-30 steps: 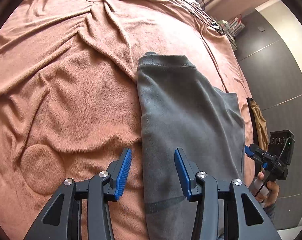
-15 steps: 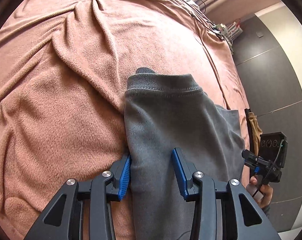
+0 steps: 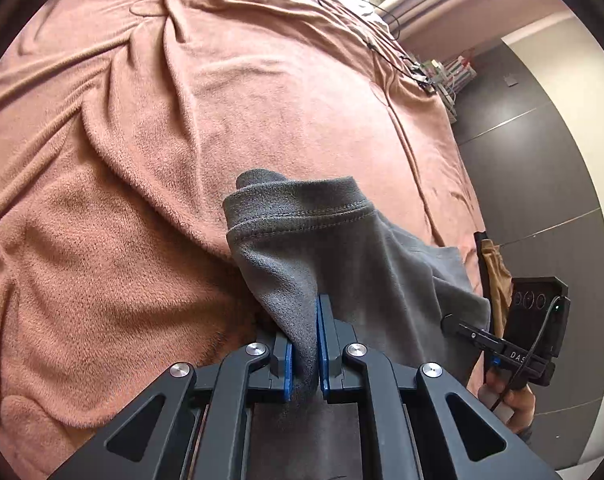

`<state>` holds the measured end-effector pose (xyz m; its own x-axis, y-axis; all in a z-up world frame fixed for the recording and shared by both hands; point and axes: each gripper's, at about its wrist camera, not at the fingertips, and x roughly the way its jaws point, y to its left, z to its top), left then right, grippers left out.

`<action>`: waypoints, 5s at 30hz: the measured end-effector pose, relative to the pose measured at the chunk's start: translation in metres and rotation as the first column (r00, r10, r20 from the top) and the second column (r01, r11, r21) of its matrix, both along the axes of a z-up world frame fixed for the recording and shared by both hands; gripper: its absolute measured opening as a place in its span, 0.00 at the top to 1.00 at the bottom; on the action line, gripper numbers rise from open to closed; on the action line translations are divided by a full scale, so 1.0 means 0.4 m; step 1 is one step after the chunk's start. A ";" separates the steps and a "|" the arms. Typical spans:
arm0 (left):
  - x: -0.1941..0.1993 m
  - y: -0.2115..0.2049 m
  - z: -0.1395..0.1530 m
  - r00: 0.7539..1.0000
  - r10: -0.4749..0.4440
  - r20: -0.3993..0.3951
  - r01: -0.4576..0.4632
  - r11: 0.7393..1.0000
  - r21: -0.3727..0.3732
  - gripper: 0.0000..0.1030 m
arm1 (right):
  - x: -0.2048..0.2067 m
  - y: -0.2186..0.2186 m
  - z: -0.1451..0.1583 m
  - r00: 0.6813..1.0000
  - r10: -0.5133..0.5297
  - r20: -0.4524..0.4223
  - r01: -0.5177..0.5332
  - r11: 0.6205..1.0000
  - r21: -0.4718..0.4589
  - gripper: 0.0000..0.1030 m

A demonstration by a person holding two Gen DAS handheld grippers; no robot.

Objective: Fold small clothes
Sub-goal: 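Lift the grey shirt's end with the left tool while the right tool grips it too, then carry the lifted grey shirt with both tools toward the bed's headboard, then lower the grey shirt onto the black shirt and open both tools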

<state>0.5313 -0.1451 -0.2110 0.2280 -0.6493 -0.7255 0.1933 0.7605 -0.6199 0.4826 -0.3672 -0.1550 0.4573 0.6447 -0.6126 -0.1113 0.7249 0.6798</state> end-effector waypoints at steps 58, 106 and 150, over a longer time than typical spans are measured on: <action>-0.643 0.747 0.827 0.742 0.375 0.556 -0.271 0.926 -0.263 0.92 | -0.753 0.461 0.703 0.739 0.217 0.637 -0.092 0.970 -0.224 0.89; -0.744 1.673 0.733 0.499 0.645 0.579 -0.752 0.654 -0.080 0.92 | -0.413 1.342 0.637 0.569 0.552 0.609 -0.553 0.805 -0.213 0.89; -0.040 1.769 0.092 0.731 0.634 0.252 -0.678 0.633 0.374 0.83 | 0.320 1.676 0.133 0.797 0.558 0.231 -0.546 0.829 -0.120 0.86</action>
